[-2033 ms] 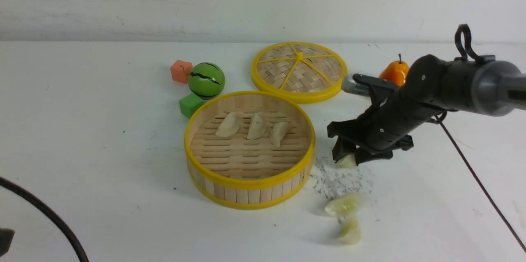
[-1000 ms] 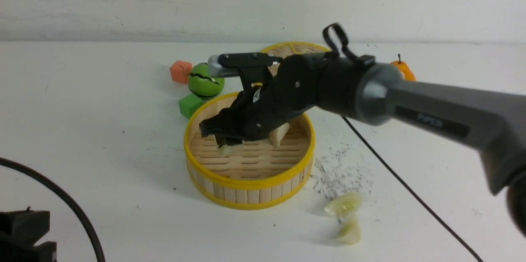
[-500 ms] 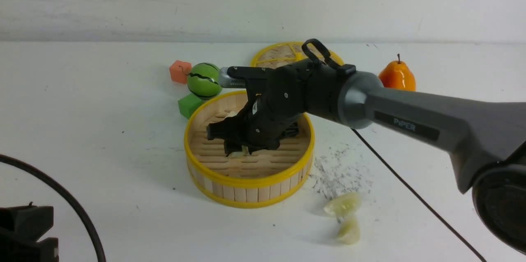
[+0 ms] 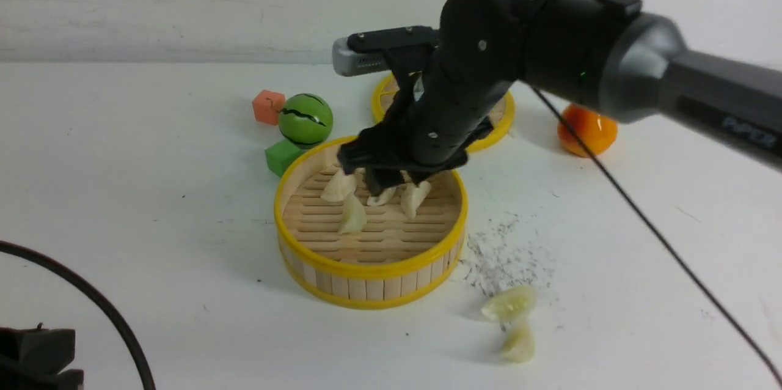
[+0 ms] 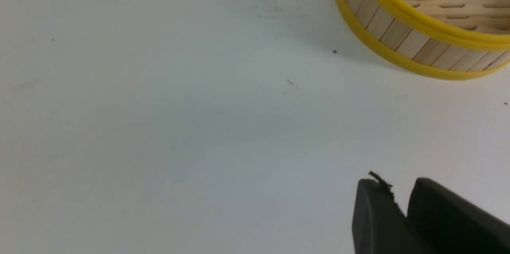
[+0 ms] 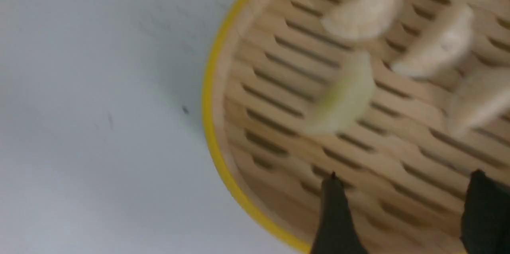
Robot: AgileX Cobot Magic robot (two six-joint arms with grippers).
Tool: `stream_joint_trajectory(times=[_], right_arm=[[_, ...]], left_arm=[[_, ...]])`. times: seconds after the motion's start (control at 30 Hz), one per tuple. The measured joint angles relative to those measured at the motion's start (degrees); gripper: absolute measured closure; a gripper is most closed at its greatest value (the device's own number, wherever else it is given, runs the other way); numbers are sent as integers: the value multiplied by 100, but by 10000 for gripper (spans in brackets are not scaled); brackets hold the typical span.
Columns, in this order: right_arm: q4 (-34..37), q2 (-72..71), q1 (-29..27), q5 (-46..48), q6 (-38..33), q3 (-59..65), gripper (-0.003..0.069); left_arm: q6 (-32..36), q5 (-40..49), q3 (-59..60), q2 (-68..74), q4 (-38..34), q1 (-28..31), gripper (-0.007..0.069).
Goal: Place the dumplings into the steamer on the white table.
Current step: 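Reach for and grasp a dumpling lying on the table beside the steamer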
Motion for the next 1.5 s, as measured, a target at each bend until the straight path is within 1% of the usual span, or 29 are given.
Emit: stream_joint_trajectory(times=[0.03,0.07,0.1,0.13,0.2,0.23,0.3,0.33,0.4,0.43,0.47,0.53,0.63,0.77,0.97,1.1,1.13,1.2,1.23,1.27,1.3,1.33,1.5], right_arm=[[-143,-208,-75,386,-24,193,251],[-204,-347,-159,543,0,431,251],[-241,-449,-235,584,63,673,251],[-262,-589,-379,470,234,1191,251],[-284,-694,-552,-41,579,1961,251],[-238,-716,-627,-376,862,2451,251],[-189,-718,-668,-1071,1284,3042,251],[-188,-718,-668,-1071,1327,3097,251],[-222,-718,-668,-1901,1847,3565,252],[-300,-706,-668,-2101,2014,3639,252],[-342,-692,-668,-2162,2102,3656,252],[-657,-598,-668,-2396,2366,3695,252],[-1113,-489,-668,-2505,2548,3710,252],[-1334,-489,-668,-2530,2591,3710,252],[-1362,-602,-668,-2384,2604,3710,256],[-1362,-561,-668,-2045,2312,3717,262],[-1357,-545,-668,-2002,2124,3717,274],[-1331,-537,-668,-2002,1993,3717,315],[-1326,-537,-668,-2008,1973,3717,321],[-1292,-537,-668,-2008,1936,3717,377],[-1286,-537,-668,-2008,1909,3717,414],[-1286,-537,-668,-2008,1874,3717,426],[-1223,-580,-668,-1875,1793,3650,427]], left_arm=[[0,-6,0,-11,-63,0,501],[0,-22,0,-27,-99,0,500],[0,-46,0,-54,-116,0,499],[0,-75,0,-102,-136,0,498],[0,-99,0,-152,-148,0,496],[0,-104,0,-174,-148,0,496],[0,-127,0,-179,-162,0,494],[0,-127,0,-179,-162,0,494],[0,-224,13,-181,-162,0,495],[0,-250,13,-191,-162,0,495],[0,-261,19,-195,-162,0,494],[0,-297,23,-203,-162,0,491],[0,-324,30,-208,-169,0,487],[0,-358,30,-208,-186,0,482],[0,-383,30,-208,-186,0,481],[0,-390,30,-208,-181,0,477],[0,-397,30,-208,-171,0,476],[0,-408,30,-208,-153,0,473],[0,-405,30,-208,-153,0,473],[0,-426,30,-208,-148,0,472],[0,-446,30,-208,-148,0,471],[0,-463,30,-208,-141,0,470],[0,-501,30,-208,-136,0,470]])
